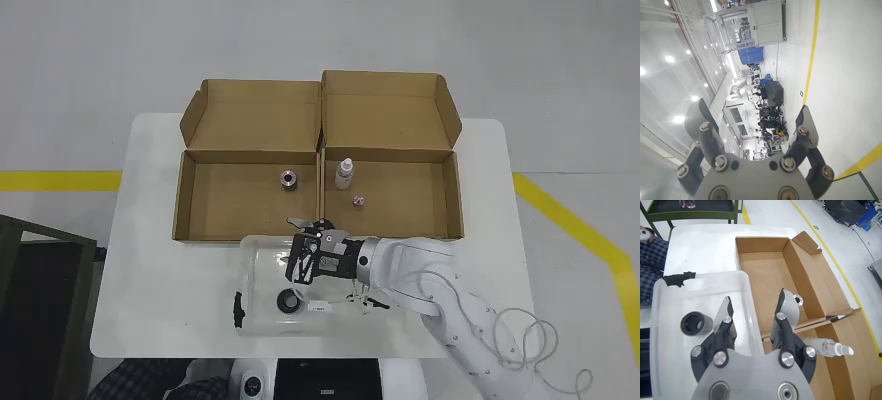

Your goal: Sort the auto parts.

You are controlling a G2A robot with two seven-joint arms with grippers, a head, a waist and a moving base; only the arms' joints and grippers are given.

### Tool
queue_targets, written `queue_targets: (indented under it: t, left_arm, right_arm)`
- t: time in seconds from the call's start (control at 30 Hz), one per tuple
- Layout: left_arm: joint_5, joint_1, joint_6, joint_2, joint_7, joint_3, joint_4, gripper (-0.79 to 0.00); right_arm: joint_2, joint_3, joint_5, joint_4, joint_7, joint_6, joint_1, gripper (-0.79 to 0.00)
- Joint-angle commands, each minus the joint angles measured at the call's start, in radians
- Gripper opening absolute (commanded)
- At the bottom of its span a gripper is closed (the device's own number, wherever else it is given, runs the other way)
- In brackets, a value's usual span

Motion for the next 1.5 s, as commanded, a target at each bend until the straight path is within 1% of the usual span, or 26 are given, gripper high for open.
queue_targets:
  t: [0.0,0.13,0.27,0.5,0.7,0.77,0.9,1.2,1.27,1.4,1.47]
  left_arm:
    - [0.000,0.000,0.000,0.000,0.000,0.000,0.000,0.000]
    - [0.000,0.000,0.000,0.000,0.000,0.000,0.000,0.000]
    - [0.000,0.000,0.000,0.000,0.000,0.000,0.000,0.000]
    - [0.000,0.000,0.000,0.000,0.000,0.000,0.000,0.000]
    - [0.000,0.000,0.000,0.000,0.000,0.000,0.000,0.000]
    - [0.000,0.000,0.000,0.000,0.000,0.000,0.000,0.000]
    - [0.000,0.000,0.000,0.000,0.000,0.000,0.000,0.000]
    - [0.000,0.000,0.000,0.000,0.000,0.000,0.000,0.000]
    - [0.000,0.000,0.000,0.000,0.000,0.000,0.000,0.000]
    - [0.000,0.000,0.000,0.000,0.000,0.000,0.000,0.000]
    - [0.000,0.000,0.000,0.000,0.000,0.000,0.000,0.000]
  right_arm:
    - [0.008,0.015,-0.003,-0.015,-0.004,-0.036,-0.024,-0.317]
    - [0.025,0.041,-0.002,-0.036,-0.008,-0.118,-0.068,-0.311]
    - [0.039,0.069,-0.018,-0.061,-0.008,-0.169,-0.103,-0.314]
    - [0.060,0.083,-0.061,-0.076,-0.024,-0.233,-0.153,-0.305]
    - [0.069,0.063,-0.085,-0.055,-0.036,-0.266,-0.170,-0.296]
    - [0.070,0.052,-0.092,-0.046,-0.040,-0.264,-0.168,-0.280]
    - [0.070,0.025,-0.099,-0.012,-0.048,-0.251,-0.152,-0.274]
    - [0.058,-0.052,-0.089,0.094,-0.061,-0.219,-0.083,-0.259]
    - [0.055,-0.067,-0.083,0.113,-0.062,-0.213,-0.067,-0.228]
    - [0.048,-0.103,-0.072,0.151,-0.061,-0.206,-0.036,-0.206]
    - [0.044,-0.119,-0.066,0.168,-0.060,-0.202,-0.021,-0.212]
